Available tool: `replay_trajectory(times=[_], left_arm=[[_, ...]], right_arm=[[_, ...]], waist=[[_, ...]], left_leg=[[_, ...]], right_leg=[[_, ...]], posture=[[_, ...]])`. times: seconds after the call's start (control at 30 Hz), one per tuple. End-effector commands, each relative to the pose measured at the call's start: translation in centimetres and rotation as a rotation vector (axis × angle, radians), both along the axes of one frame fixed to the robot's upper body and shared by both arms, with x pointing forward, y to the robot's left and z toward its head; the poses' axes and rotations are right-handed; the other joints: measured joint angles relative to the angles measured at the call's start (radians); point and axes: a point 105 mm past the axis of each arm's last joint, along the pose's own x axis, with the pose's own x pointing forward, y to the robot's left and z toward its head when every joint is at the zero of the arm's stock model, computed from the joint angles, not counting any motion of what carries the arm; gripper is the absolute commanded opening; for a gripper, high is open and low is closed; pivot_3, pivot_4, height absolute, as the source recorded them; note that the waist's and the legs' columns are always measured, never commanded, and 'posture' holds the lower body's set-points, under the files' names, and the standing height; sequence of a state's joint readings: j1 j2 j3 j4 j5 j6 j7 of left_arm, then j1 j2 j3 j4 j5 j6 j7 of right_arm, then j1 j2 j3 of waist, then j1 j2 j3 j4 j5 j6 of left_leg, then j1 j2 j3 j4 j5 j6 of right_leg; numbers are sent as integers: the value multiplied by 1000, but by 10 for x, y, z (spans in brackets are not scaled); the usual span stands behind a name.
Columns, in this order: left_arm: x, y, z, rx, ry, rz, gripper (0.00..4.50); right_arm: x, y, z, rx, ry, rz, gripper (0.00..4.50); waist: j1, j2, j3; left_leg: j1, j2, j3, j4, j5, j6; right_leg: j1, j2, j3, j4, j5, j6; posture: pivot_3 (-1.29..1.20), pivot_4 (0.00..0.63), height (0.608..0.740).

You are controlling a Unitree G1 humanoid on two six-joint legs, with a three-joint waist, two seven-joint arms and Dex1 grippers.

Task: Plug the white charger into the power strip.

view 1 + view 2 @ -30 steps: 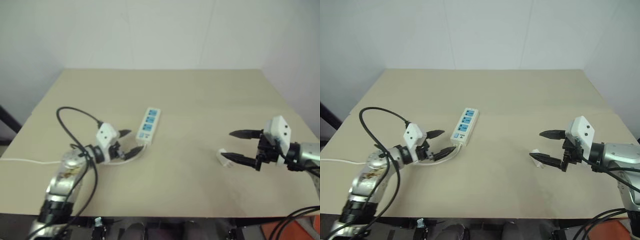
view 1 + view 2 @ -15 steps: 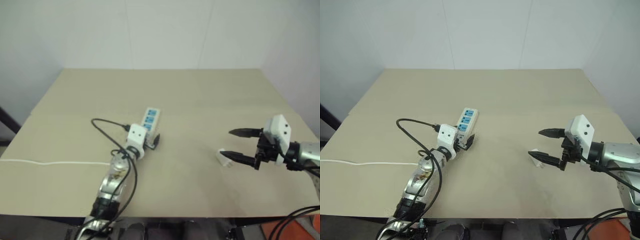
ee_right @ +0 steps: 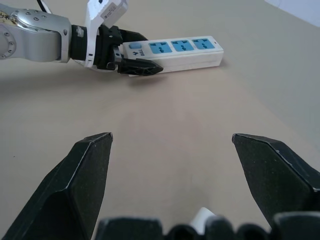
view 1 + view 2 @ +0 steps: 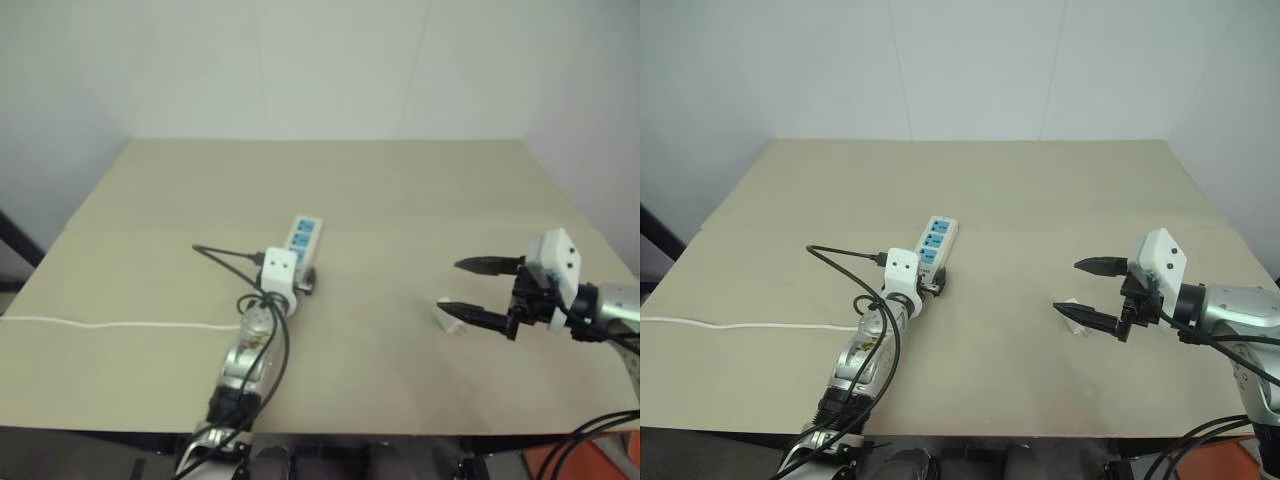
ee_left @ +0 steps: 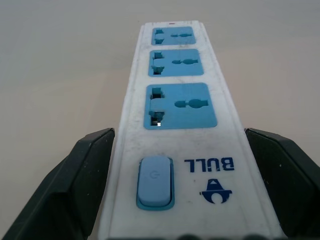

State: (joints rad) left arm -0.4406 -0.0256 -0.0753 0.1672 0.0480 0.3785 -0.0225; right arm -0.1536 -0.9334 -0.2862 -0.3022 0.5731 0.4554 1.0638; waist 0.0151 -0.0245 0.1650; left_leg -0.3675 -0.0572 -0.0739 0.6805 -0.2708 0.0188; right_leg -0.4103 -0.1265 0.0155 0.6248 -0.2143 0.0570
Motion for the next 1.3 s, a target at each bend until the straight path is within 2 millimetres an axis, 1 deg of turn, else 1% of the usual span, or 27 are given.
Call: replay_trajectory(times=[0.03, 0.07, 0.1, 0.23, 0.27, 0.3, 0.4, 0.47, 0.53, 0.6, 0.67, 0.7, 0.77, 0.83, 0.87, 0.93, 1.03, 1.13, 1.2, 1.3], left_arm=[[3, 2, -28, 5, 138, 49, 3873], [2, 1, -31, 2, 160, 46, 3570], [2, 0, -34, -14, 189, 39, 3306], [0, -2, -37, -26, 233, 5, 3322], [0, -3, -36, -19, 227, -31, 3322], [-1, -5, -32, -12, 210, -85, 3322], [-4, -11, -10, 41, 87, -280, 3322], [-6, -7, 8, 92, -12, -422, 3322], [-11, 1, 24, 120, -69, -578, 3322], [-17, 12, 35, 140, -114, -696, 3322], [-30, 24, 45, 139, -157, -835, 3322], [-39, 30, 46, 137, -146, -921, 3322], [-60, 37, 46, 137, -133, -1081, 3322], [-78, 42, 42, 137, -104, -1205, 3322], [-86, 43, 38, 142, -88, -1252, 3322], [-95, 44, 30, 152, -47, -1304, 3322], [-99, 40, 17, 185, -17, -1331, 3322], [-96, 35, 4, 249, -25, -1320, 3322], [-94, 31, -3, 275, -29, -1306, 3322], [-94, 25, -10, 296, -37, -1306, 3322]], right_arm=[[-2, 4, 20, -3, -69, 19, 4500], [-3, 4, 21, -4, -72, 22, 4500], [-3, 5, 22, -5, -76, 24, 4500], [-3, 5, 24, -9, -82, 26, 4500], [-3, 5, 24, -11, -83, 26, 4500], [-3, 5, 24, -11, -84, 25, 4500], [-2, 5, 24, -10, -85, 24, 4500], [-2, 5, 24, -7, -85, 24, 4500], [-1, 6, 23, -5, -81, 26, 4500], [-1, 7, 21, -4, -77, 27, 4500], [0, 7, 20, -2, -75, 28, 4500], [0, 7, 20, 0, -73, 27, 4500], [1, 7, 19, 1, -72, 28, 4500], [2, 7, 19, 0, -71, 27, 4500], [2, 7, 19, -1, -70, 27, 4500], [3, 6, 20, -3, -70, 27, 4500], [5, 7, 21, -8, -70, 27, 4500], [10, 6, 21, -34, -62, -6, 4500], [21, 2, 20, -54, -24, -103, 4500], [44, -4, 23, -28, 117, -323, 4500]], waist=[[3, 0, 0], [2, 0, 0], [1, 0, 0], [-1, 0, 0], [-1, 0, 0], [-2, 0, 0], [-3, 1, -1], [-2, 0, -1], [-3, 0, -1], [-6, 0, -1], [-9, 1, -1], [-11, 1, 0], [-14, 1, 0], [-15, 1, 0], [-15, 1, 0], [-15, 1, 0], [-11, 1, 0], [-9, 1, 0], [-10, 1, 0], [-18, 2, 0]], left_leg=[[2, 0, 0, 0, 0, 0], [4, 0, 0, 0, 0, 0], [6, 0, -1, 0, 0, 0], [11, 0, -2, 0, 0, 0], [12, 0, -2, 0, 0, 0], [13, 1, -2, -1, -1, 0], [14, 1, -2, -1, -1, 0], [13, 0, -2, -1, -1, 0], [10, 0, -2, -1, -1, 0], [2, 0, -2, -1, 0, 0], [-6, 0, -1, 0, 1, -1], [-11, 0, -1, 0, 2, -3], [-14, 1, -2, 0, 3, -5], [-14, 1, -2, 0, 2, -3], [-14, 1, -2, 0, 1, -2], [-13, 1, -1, 0, 0, 0], [-12, 1, -1, 0, 0, 0], [-12, 1, -2, 0, 0, 0], [-12, 1, -2, 0, 0, 0], [-12, 1, -1, 1, 0, 0]], right_leg=[[4, 0, -1, -1, 0, 1], [7, 0, -2, -2, -1, 1], [9, 0, -2, -3, -4, 8], [14, 0, -2, -3, -6, 10], [16, 0, -2, -3, -6, 11], [17, 0, -2, -3, -6, 11], [17, 0, -2, -3, -6, 11], [16, 0, -2, -4, -6, 10], [12, 0, -2, -5, -2, 3], [3, 0, -2, -4, -1, 2], [-9, 0, 0, -1, 0, 1], [-14, 0, 0, 1, 0, 0], [-18, 0, 0, 1, 0, 0], [-17, 0, 0, 0, 0, -1], [-16, 0, 0, -1, 0, 0], [-14, -1, 0, -1, 0, 0], [-13, -1, -1, -1, 0, 0], [-13, -1, -1, -1, 0, 0], [-13, -1, -1, -1, 0, 0], [-14, -1, 0, 0, 0, 0]], posture=[[0, 150, 740], [0, 150, 740], [0, 150, 740], [0, 150, 740], [0, 150, 740], [0, 150, 740], [0, 150, 740], [0, 150, 740], [0, 150, 740], [0, 150, 740], [0, 150, 740], [0, 150, 740], [0, 150, 740], [0, 150, 740], [0, 150, 740], [0, 150, 740], [0, 150, 740], [0, 150, 740], [0, 150, 740], [0, 150, 740]])
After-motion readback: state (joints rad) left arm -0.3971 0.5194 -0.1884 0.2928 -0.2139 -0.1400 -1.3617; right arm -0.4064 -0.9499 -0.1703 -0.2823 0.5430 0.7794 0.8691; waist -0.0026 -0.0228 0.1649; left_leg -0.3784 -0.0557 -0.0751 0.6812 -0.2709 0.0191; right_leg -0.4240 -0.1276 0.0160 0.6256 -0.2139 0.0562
